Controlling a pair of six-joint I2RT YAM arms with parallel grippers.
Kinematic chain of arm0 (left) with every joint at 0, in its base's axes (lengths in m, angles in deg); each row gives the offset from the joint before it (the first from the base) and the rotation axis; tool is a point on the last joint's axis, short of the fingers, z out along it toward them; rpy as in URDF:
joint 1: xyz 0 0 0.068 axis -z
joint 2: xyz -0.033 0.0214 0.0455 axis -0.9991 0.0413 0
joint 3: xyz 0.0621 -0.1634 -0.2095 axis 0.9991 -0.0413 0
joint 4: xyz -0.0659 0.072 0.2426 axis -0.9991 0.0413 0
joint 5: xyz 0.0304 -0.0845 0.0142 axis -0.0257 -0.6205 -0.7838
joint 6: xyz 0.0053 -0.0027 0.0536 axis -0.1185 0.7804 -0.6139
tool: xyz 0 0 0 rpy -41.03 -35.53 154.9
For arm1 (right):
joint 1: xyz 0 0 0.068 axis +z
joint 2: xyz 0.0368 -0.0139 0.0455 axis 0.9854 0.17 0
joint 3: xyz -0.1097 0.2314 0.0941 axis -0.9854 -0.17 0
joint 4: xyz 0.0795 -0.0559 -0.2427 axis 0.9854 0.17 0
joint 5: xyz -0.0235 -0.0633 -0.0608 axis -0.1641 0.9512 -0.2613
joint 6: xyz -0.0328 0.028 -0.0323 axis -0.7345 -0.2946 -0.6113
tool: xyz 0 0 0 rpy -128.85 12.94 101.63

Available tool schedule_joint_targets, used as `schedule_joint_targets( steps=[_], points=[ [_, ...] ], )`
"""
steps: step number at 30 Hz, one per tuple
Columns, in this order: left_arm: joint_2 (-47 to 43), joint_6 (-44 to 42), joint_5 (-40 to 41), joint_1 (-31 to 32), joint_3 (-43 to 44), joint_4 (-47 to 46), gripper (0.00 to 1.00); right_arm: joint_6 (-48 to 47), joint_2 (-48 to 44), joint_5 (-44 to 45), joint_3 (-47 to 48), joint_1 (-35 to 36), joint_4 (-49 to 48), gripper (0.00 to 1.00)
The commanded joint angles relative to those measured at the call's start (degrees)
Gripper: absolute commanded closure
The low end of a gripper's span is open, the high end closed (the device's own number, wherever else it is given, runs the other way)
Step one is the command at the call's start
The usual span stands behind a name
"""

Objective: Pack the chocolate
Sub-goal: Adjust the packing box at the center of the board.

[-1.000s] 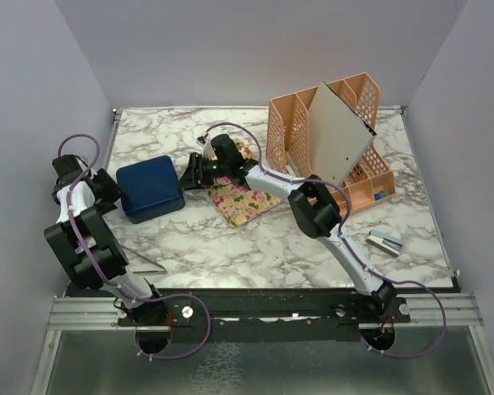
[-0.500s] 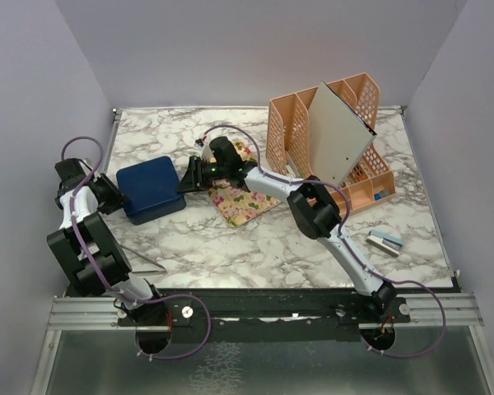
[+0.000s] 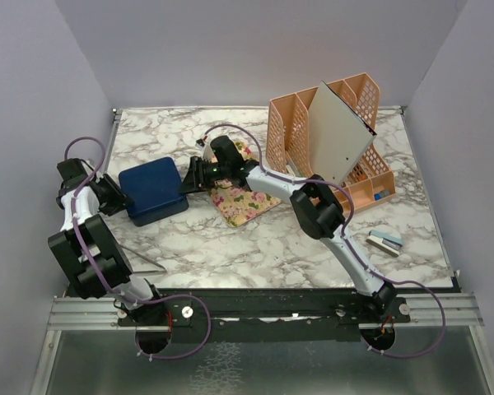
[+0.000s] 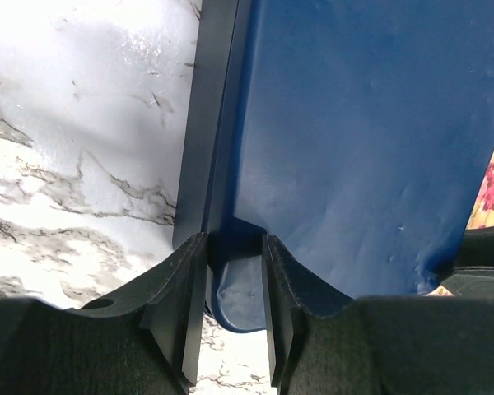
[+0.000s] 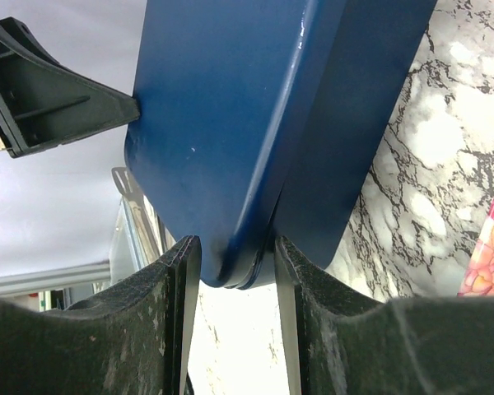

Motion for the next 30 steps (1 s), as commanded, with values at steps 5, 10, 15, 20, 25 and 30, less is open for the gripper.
schedule_joint_targets(
  steps=[5, 10, 15, 20, 25, 30],
  points=[
    [-4.12, -1.03, 2.8, 1.25, 0.64, 4.14, 0.66, -3.27, -4.12, 0.4, -0.67, 1.28, 4.45, 0.55],
    [-6.77, 0.74, 3.26, 1.47, 0.14, 4.15, 0.71, -5.37, -4.99, 2.38, -1.54, 1.29, 6.59, 0.48],
    [-10.72, 2.26, 5.56, 1.47, -3.81, 2.76, 0.63, -5.88, -5.62, 4.56, -2.82, 1.21, 7.14, 0.47],
    [-10.37, 3.46, 7.71, 1.38, -4.59, 1.58, 0.39, -7.07, -5.8, 5.56, -2.02, 1.2, 8.16, 0.48],
    [-8.72, 3.06, 5.23, 1.38, -3.93, -0.68, 0.27, -8.96, -3.7, 6.85, 1.44, 1.03, 9.17, 0.4],
    [-5.85, 2.61, 4.94, 1.38, -3.39, -0.86, 0.27, -8.34, -1.37, 7.82, 3.65, 0.7, 8.85, 0.37]
  ],
)
